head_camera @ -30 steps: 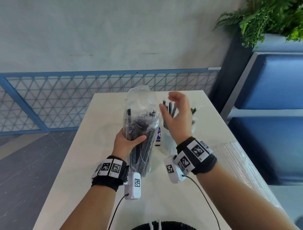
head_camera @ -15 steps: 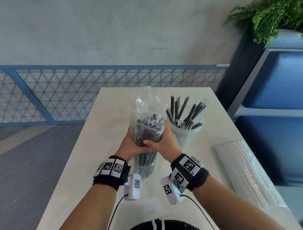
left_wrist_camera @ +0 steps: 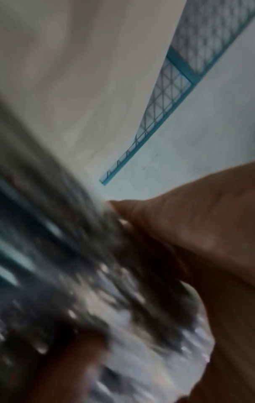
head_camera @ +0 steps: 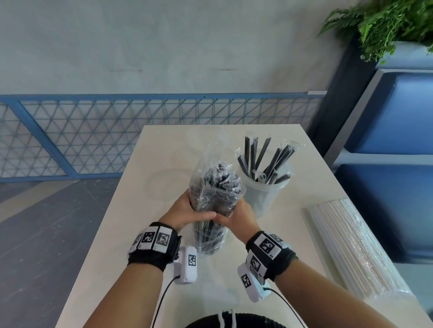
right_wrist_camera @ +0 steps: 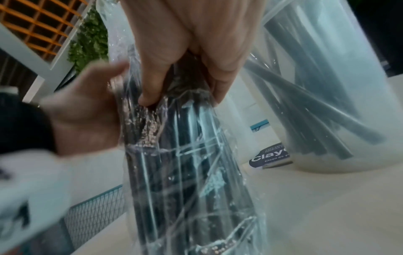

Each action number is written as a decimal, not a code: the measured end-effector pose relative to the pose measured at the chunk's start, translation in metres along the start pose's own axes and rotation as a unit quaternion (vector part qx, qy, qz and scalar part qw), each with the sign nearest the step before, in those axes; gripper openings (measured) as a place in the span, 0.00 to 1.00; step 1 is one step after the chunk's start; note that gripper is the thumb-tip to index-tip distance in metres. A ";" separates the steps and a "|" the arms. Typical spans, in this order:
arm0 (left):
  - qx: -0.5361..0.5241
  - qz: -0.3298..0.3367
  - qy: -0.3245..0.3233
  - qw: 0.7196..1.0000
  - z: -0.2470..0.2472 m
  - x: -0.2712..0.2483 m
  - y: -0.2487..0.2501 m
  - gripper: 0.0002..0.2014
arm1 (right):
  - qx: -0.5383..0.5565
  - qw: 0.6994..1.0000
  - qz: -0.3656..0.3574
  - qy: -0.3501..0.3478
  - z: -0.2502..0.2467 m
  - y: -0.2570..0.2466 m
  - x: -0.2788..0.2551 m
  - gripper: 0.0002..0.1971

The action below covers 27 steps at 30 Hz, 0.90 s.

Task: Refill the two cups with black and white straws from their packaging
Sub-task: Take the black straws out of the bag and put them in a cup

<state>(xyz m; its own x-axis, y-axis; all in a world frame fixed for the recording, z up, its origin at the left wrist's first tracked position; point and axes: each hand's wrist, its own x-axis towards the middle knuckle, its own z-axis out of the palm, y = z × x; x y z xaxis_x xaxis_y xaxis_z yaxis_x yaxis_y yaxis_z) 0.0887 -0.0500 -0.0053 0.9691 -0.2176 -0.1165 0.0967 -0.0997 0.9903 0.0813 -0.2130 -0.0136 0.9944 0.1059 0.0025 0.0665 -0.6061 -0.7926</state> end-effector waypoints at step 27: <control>0.005 0.050 0.126 0.991 0.006 0.004 0.012 0.41 | 0.089 0.978 -0.127 0.142 -0.055 -0.042 -0.004 0.19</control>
<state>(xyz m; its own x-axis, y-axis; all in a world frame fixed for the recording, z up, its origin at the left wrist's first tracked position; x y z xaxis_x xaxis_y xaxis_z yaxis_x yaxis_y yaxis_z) 0.0923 -0.0583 0.0052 0.9997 0.0226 0.0063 -0.0041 -0.0989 0.9951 0.0791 -0.2312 0.0534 0.9322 -0.0032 0.3620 0.3239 -0.4390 -0.8381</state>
